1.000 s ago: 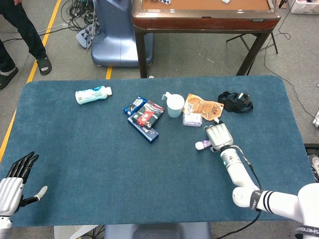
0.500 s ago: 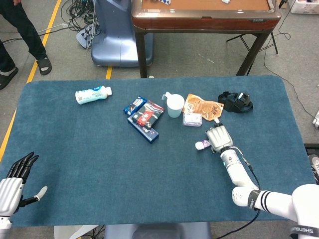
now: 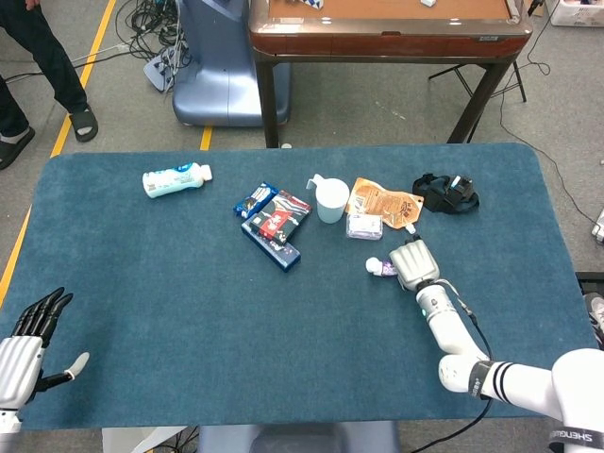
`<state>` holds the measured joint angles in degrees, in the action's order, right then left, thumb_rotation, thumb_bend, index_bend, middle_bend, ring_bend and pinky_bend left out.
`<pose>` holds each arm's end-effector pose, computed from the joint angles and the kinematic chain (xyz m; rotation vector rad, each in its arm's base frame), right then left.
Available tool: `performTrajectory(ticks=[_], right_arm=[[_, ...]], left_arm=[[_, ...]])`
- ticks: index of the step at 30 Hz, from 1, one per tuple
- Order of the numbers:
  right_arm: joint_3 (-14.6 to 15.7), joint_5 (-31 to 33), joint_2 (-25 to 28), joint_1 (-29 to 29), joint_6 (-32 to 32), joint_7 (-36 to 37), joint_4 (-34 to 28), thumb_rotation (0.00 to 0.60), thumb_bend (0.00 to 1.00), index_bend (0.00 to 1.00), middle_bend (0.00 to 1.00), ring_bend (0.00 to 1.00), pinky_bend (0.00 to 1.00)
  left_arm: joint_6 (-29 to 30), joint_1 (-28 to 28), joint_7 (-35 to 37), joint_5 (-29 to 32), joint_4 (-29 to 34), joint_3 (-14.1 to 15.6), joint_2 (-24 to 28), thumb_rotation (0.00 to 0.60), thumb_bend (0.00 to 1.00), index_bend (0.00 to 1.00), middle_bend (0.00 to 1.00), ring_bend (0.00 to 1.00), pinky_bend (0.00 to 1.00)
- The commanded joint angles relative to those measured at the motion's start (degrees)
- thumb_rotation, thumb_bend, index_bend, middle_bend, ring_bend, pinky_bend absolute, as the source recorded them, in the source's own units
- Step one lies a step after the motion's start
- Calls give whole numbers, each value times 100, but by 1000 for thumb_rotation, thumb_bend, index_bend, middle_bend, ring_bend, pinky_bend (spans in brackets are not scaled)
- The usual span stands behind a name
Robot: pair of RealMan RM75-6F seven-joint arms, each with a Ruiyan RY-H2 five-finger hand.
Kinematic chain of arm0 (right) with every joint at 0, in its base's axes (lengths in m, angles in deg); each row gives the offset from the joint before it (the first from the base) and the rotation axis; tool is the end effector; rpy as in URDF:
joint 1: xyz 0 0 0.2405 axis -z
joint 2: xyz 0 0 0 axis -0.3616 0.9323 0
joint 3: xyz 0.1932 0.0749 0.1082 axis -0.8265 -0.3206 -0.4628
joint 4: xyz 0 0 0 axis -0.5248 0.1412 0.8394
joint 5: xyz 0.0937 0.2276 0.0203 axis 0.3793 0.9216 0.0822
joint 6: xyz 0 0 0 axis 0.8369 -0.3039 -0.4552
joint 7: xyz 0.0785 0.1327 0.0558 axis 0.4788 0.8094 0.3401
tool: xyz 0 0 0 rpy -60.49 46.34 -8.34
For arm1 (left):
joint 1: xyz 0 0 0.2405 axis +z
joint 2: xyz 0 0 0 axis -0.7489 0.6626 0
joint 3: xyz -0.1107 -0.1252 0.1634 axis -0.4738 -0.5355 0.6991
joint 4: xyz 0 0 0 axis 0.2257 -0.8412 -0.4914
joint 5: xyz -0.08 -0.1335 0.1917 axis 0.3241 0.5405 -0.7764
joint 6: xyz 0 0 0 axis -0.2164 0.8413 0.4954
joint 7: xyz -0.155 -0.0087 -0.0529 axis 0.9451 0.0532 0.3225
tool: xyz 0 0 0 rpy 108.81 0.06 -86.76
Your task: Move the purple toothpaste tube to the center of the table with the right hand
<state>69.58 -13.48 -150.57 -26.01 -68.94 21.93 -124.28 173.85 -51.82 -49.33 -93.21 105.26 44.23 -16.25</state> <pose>-0.2174 -0.3791 -0.0543 1.8975 -0.6355 0.2958 -0.2865 0.1770 0.1141 -1.4068 -1.0186 -1.0780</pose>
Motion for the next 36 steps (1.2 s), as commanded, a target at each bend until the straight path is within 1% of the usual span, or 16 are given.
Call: performTrajectory(ticks=[1, 6, 11, 14, 16, 21, 23, 25, 27, 29, 32, 36], right_arm=[[-19, -27, 51, -1, -14, 17, -75, 600, 645, 585, 538, 369, 219], [-40, -23, 207, -21, 19, 31, -299, 600, 783, 647, 586, 447, 263], [-60, -113, 412, -8, 71, 201, -589, 600, 836, 713, 637, 519, 294], [-78, -227, 583, -3, 94, 337, -836, 600, 869, 751, 668, 556, 307], [-100, -330, 766, -28, 160, 441, -1112, 600, 892, 766, 680, 573, 318], [-152, -510, 1341, -222, 353, 458, -2006, 600, 964, 792, 701, 605, 348], [-168, -456, 1545, -348, 450, 374, -2342, 600, 981, 791, 702, 611, 348], [-199, -297, 1752, -529, 553, 258, -2698, 600, 990, 795, 705, 617, 348], [-221, -94, 1883, -705, 623, 147, -2949, 600, 993, 802, 710, 625, 352], [-233, 191, 1985, -934, 689, 10, -3184, 600, 997, 810, 716, 634, 358], [-226, 681, 2083, -1318, 773, -184, -3457, 600, 1000, 816, 722, 642, 361], [-153, 1342, 2062, -1877, 729, -484, -3666, 600, 1000, 822, 726, 648, 362]], left_arm=[[-36, -47, -40, -53, -2, -8, 32, 600, 241, 0, 0, 0, 36], [-167, -196, -64, -143, -13, -46, 130, 600, 241, 0, 0, 0, 36], [-375, -404, -63, -224, -28, -93, 288, 600, 241, 0, 0, 3, 38], [-510, -582, -10, -315, -67, -146, 366, 600, 241, 0, 1, 47, 101], [-680, -748, 123, -394, -74, -161, 431, 600, 241, 0, 21, 102, 162], [-1272, -1309, 346, -624, -81, -225, 648, 600, 241, 0, 167, 252, 323], [-1506, -1537, 358, -726, -49, -251, 710, 600, 241, 0, 267, 349, 416], [-1819, -1825, 423, -854, 4, -263, 762, 600, 252, 0, 414, 462, 534], [-2105, -2081, 546, -956, 43, -258, 790, 600, 292, 0, 529, 555, 619], [-2417, -2375, 669, -1086, 75, -246, 796, 600, 353, 0, 619, 655, 691], [-2753, -2744, 690, -1268, 114, -249, 748, 600, 395, 0, 671, 726, 748], [-3057, -3130, 641, -1377, 266, -281, 631, 600, 402, 0, 700, 766, 776]])
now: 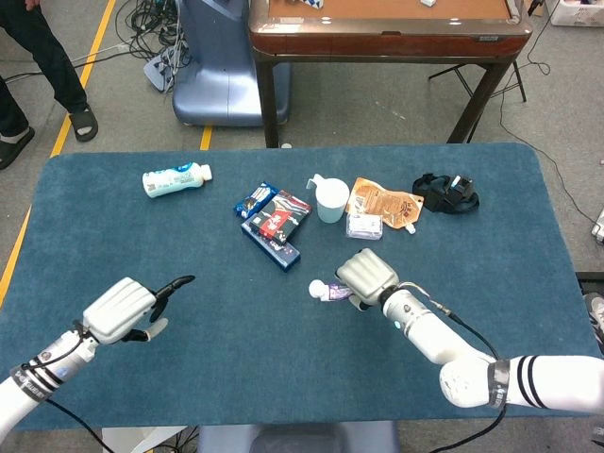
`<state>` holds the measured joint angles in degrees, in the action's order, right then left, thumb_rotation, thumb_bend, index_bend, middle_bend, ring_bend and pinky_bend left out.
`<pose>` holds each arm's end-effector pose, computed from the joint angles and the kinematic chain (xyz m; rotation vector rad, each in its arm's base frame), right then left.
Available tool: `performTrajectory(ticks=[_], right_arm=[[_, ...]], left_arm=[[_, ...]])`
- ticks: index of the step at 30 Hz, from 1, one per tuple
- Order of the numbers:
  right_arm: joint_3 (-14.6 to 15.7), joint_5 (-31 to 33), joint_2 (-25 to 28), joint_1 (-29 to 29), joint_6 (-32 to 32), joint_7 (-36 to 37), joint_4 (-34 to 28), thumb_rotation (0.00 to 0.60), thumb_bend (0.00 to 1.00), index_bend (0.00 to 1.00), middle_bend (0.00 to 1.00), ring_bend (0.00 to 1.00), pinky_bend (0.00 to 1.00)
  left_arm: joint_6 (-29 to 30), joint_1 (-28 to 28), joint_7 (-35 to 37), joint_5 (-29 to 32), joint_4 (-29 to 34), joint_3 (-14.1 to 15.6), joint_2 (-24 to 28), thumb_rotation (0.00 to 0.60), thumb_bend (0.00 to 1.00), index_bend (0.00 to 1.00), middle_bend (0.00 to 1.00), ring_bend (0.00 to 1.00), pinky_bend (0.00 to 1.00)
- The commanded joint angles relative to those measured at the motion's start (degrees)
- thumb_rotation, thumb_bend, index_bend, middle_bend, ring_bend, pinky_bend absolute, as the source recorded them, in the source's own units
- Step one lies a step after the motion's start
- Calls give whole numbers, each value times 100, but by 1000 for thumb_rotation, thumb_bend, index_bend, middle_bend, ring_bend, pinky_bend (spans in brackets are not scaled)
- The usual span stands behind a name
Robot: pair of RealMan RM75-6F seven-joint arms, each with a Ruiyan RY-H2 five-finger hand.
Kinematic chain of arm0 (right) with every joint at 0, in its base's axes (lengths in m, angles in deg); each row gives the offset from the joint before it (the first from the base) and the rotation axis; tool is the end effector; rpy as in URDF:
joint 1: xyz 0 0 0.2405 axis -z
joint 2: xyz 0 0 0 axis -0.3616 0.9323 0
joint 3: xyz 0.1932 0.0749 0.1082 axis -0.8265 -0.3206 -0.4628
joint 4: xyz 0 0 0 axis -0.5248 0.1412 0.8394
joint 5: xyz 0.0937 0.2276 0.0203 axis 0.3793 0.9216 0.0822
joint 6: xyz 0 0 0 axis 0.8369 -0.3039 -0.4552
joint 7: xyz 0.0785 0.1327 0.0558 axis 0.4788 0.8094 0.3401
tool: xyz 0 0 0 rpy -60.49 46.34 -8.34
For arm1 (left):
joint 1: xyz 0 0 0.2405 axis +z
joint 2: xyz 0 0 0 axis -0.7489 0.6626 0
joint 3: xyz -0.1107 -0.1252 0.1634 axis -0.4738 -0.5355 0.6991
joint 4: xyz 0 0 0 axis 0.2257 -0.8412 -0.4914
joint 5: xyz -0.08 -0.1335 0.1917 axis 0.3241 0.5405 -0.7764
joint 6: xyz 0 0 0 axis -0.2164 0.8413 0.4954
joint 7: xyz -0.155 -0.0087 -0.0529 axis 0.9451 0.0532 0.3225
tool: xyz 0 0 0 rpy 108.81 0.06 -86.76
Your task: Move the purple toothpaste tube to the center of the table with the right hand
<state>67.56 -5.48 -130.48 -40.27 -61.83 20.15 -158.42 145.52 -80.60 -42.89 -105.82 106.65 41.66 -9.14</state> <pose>-0.0769 -0.3324 -0.0252 2.2276 -0.6689 0.4671 -0.1849 0.2898 0.0721 -2.1614 -0.8254 -1.0186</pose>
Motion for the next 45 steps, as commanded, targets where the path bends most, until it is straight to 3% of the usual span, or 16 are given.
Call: performTrajectory(ticks=[1, 8, 16, 30, 45], right_arm=[[65, 697, 28, -569, 12, -349, -277, 600, 1000, 822, 726, 649, 362], [137, 1608, -268, -1441, -139, -640, -267, 600, 1000, 827, 730, 657, 361], [164, 2078, -599, -2015, -141, -608, -56, 600, 1000, 829, 731, 665, 362], [312, 1874, -532, -2227, -240, -167, -172, 600, 1000, 841, 739, 677, 361], [423, 1424, -446, -2143, -360, 279, -199, 600, 1000, 853, 748, 693, 362]], left_arm=[[-276, -320, -26, -129, 171, -29, -101, 600, 402, 0, 708, 775, 779], [-749, -793, -325, -63, 556, -80, -289, 600, 402, 0, 720, 784, 782], [-1201, -1179, -666, 269, 749, -180, -531, 600, 402, 0, 720, 784, 782], [-1460, -1381, -1135, 790, 504, -83, -899, 600, 401, 0, 721, 786, 782], [-1304, -1351, -1214, 853, 393, 159, -940, 600, 402, 0, 722, 786, 782]])
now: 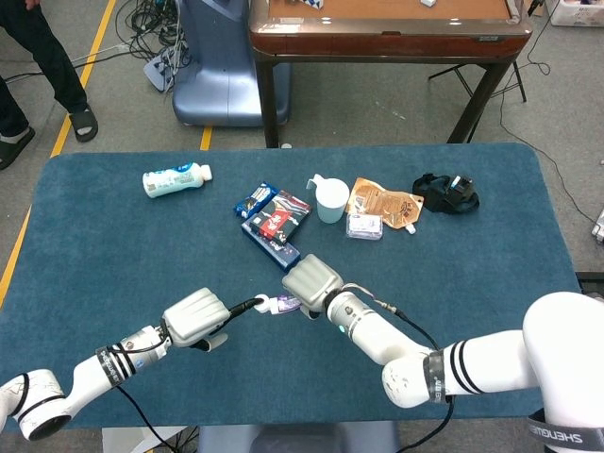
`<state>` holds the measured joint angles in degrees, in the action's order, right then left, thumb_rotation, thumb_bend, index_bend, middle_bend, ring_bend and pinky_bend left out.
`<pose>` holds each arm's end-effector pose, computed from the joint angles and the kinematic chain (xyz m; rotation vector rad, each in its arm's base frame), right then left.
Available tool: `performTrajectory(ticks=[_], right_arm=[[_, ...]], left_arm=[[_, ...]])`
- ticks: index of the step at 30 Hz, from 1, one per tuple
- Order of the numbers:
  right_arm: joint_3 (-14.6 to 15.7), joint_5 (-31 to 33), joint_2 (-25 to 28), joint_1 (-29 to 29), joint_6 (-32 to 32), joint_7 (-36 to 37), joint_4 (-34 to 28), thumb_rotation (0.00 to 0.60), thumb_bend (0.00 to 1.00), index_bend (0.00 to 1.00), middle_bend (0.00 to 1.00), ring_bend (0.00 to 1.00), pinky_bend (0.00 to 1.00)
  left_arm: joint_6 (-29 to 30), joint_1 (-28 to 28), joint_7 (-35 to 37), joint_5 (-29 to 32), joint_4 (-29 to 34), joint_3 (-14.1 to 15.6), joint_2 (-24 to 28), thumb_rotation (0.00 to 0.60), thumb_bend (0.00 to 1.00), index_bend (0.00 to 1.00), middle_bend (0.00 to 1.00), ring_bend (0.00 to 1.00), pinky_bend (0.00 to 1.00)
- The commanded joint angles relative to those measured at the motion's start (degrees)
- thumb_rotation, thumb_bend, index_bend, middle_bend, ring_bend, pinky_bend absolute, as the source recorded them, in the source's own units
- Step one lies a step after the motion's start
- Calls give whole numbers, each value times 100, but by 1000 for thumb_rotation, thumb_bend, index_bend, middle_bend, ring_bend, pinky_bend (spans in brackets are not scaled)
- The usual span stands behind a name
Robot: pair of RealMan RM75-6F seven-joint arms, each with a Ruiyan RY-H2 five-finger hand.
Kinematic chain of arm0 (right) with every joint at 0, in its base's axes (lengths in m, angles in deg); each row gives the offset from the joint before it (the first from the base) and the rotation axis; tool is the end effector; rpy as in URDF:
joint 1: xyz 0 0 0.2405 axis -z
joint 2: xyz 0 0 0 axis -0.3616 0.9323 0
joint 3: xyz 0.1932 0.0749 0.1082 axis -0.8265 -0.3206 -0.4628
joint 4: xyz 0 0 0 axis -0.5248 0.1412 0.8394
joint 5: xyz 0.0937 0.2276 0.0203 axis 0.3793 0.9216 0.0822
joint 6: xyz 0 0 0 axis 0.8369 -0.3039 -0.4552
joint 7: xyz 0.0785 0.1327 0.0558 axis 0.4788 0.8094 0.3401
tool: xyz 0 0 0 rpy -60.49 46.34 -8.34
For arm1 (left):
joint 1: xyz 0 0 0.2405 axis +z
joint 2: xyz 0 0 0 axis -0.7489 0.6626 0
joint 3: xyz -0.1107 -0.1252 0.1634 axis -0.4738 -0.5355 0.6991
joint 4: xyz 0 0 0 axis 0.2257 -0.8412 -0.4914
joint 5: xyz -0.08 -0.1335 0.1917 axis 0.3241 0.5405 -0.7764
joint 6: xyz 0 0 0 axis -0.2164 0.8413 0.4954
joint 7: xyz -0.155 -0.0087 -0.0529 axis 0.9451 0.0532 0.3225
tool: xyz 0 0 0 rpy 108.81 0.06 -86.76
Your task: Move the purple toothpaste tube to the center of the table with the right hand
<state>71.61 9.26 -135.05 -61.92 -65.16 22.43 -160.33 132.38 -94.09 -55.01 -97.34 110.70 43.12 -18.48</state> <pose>0.0030 -0.3191 -0.0525 2.3335 -0.6296 0.4966 -0.1150 0.2907 -0.0069 -2.4097 -0.7504 -0.9212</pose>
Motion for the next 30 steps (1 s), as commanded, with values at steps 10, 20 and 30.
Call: performTrajectory(ticks=[10, 20, 30], right_arm=[[15, -285, 90, 121, -85, 311, -44, 600, 1000, 857, 751, 698, 362], [-51, -460, 111, 180, -119, 502, -43, 600, 1000, 857, 751, 705, 362], [-122, -1113, 138, 737, -252, 1218, -4, 600, 1000, 857, 751, 705, 396]], left_arm=[[105, -9, 41, 20, -77, 93, -65, 600, 402, 0, 721, 786, 783], [199, -5, 45, 71, -83, 122, -79, 600, 401, 0, 719, 785, 783], [734, 414, 813, 585, -97, 90, 213, 600, 400, 0, 482, 512, 715]])
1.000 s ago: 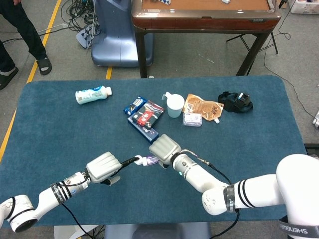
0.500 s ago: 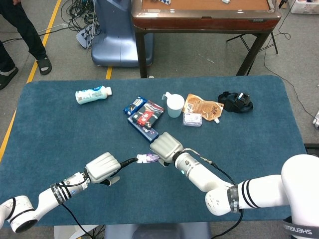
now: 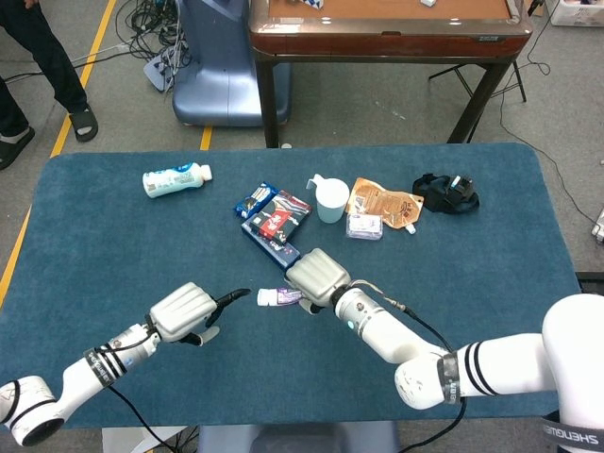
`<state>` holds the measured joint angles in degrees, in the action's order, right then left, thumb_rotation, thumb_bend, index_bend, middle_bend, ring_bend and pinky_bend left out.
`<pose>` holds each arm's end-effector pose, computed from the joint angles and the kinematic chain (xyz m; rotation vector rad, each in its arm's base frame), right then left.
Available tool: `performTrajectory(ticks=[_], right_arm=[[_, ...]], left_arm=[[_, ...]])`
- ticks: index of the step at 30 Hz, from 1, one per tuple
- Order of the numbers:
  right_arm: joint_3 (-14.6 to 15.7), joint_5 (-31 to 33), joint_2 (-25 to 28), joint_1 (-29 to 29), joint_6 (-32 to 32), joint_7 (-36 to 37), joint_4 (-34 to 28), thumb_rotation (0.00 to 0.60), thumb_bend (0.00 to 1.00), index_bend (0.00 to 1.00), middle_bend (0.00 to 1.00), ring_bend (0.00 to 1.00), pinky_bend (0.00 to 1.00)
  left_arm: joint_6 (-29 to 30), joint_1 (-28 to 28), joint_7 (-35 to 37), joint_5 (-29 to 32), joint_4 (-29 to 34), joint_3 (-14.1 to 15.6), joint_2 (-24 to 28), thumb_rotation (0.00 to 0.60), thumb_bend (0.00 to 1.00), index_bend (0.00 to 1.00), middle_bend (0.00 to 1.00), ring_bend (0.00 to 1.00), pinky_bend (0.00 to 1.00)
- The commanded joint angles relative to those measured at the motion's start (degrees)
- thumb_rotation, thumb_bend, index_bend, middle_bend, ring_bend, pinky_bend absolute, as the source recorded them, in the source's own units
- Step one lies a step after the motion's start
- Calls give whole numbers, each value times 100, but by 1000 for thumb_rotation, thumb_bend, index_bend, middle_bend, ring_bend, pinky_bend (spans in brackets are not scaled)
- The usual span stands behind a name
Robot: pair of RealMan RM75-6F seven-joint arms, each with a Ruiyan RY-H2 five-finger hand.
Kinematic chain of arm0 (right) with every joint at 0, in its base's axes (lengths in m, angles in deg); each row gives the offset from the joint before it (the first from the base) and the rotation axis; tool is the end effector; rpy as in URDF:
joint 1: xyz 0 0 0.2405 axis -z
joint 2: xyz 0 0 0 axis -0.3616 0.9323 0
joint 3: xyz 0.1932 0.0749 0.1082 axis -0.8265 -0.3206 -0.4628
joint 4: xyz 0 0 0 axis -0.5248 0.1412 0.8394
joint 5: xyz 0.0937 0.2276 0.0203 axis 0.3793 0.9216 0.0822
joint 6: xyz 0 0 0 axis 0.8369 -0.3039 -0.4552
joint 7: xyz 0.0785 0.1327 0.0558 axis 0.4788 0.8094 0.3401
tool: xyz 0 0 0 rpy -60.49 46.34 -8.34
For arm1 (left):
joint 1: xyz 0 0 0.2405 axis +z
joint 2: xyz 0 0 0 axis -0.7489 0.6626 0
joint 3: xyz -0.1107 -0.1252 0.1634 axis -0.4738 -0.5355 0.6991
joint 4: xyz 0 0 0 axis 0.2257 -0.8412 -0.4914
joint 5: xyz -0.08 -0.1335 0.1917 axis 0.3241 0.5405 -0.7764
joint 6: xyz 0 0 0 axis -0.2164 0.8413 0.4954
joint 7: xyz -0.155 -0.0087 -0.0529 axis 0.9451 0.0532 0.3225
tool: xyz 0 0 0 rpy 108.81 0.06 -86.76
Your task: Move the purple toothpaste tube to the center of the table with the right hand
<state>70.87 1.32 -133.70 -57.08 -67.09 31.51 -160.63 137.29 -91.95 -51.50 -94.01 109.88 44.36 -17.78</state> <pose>-0.0027 -0.3236 -0.0406 2.2720 -0.7427 0.6373 -0.1332 0.2963 0.0075 -2.2769 -0.8849 -0.9786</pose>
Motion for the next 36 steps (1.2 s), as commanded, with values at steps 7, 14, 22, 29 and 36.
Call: performTrajectory(ticks=[7, 14, 22, 29, 36], right_arm=[[-143, -1149, -166, 849, -197, 1033, 139, 600, 1000, 858, 751, 705, 459], [-252, -1908, -557, 1388, -633, 1498, 208, 600, 1000, 857, 751, 706, 510], [-314, -2654, -1315, 1913, -1184, 1805, 458, 600, 993, 860, 756, 720, 530], [-500, -3270, -2193, 2158, -1479, 1991, 1034, 600, 992, 871, 763, 730, 553], [-800, -3586, -2781, 2212, -1482, 2186, 1487, 600, 993, 871, 763, 731, 559]], left_arm=[[749, 597, 2041, 617, -9, -181, 395, 552, 223, 0, 201, 224, 483], [1143, 908, 3381, 866, -14, -399, 487, 180, 120, 0, 40, 80, 333], [1423, 1087, 3749, 1127, 167, -698, 377, 0, 55, 0, 0, 23, 193], [1515, 1081, 3254, 1297, 320, -917, 26, 0, 28, 0, 0, 0, 125], [1645, 1039, 2816, 1057, 181, -971, -407, 0, 2, 0, 0, 0, 97]])
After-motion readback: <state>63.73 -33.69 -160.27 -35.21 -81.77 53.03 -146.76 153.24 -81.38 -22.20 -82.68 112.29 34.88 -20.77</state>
